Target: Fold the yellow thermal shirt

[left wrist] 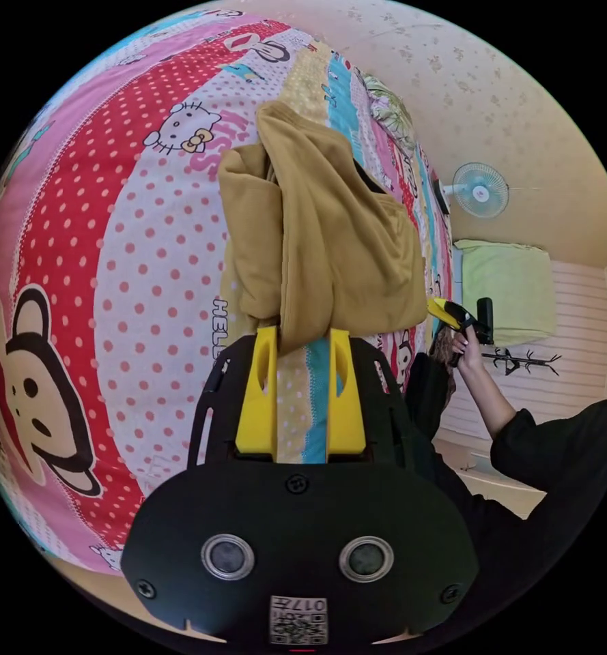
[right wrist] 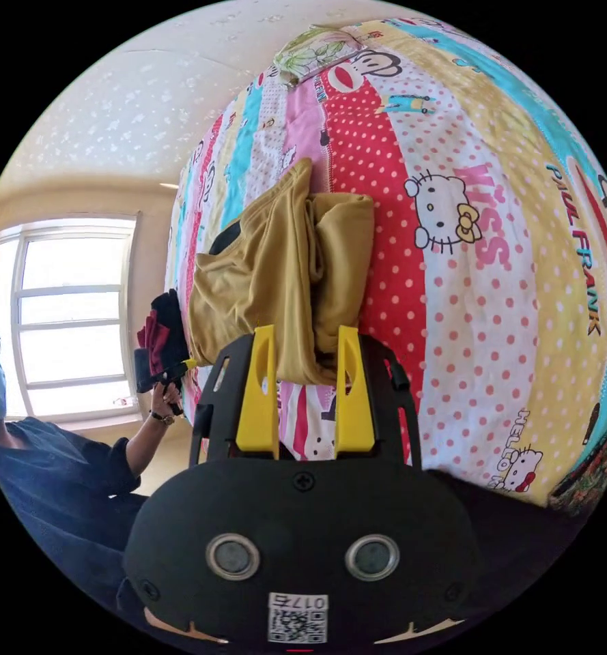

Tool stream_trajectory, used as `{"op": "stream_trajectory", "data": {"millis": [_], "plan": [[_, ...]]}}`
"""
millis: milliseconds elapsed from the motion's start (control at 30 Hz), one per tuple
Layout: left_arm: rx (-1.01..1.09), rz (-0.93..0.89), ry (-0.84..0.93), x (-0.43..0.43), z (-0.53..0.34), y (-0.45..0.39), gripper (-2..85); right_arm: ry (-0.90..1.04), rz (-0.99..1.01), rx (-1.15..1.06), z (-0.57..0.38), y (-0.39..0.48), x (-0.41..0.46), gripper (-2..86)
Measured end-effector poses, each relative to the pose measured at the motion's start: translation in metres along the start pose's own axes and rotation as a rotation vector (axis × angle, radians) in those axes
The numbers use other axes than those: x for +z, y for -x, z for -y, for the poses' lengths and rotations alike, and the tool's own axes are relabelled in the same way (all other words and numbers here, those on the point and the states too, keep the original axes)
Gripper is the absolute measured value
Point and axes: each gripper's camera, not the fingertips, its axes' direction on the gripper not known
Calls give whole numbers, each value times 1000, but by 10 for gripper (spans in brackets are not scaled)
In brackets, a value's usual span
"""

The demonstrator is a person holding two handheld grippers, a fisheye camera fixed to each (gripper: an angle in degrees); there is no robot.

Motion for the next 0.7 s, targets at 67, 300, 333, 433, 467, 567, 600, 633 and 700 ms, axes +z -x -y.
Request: {"op": "stream_trajectory", "data": {"millis": [67, 300, 333, 433, 467, 567, 600, 633, 700], "plan": [[-13, 6, -33, -3, 0, -3, 111, 4, 1, 14, -3, -1, 14, 125], [3, 1, -11, 0, 13, -10, 67, 4, -50, 47, 12, 0, 50, 76], [-4, -8, 19, 4, 15, -12, 38, 9, -64, 52, 13, 0, 52, 63], [64, -71, 19, -16, 13, -19, 22, 35, -82, 16, 17, 13, 50, 39], [93, -90, 21, -31, 11, -21, 16, 56, -77, -12, 19, 20, 43, 35], [158, -147, 28, -64, 2, -16, 10, 74, -101, -59, 13, 35, 17, 30], [163, -153, 27, -68, -1, -13, 11, 88, -143, -58, 7, 35, 12, 30], [165, -177, 35, -70, -5, -5, 12, 100, -162, -53, 4, 32, 11, 30], [118, -240, 63, -58, -10, 15, 21, 142, -126, 11, -6, 5, 26, 31]]}}
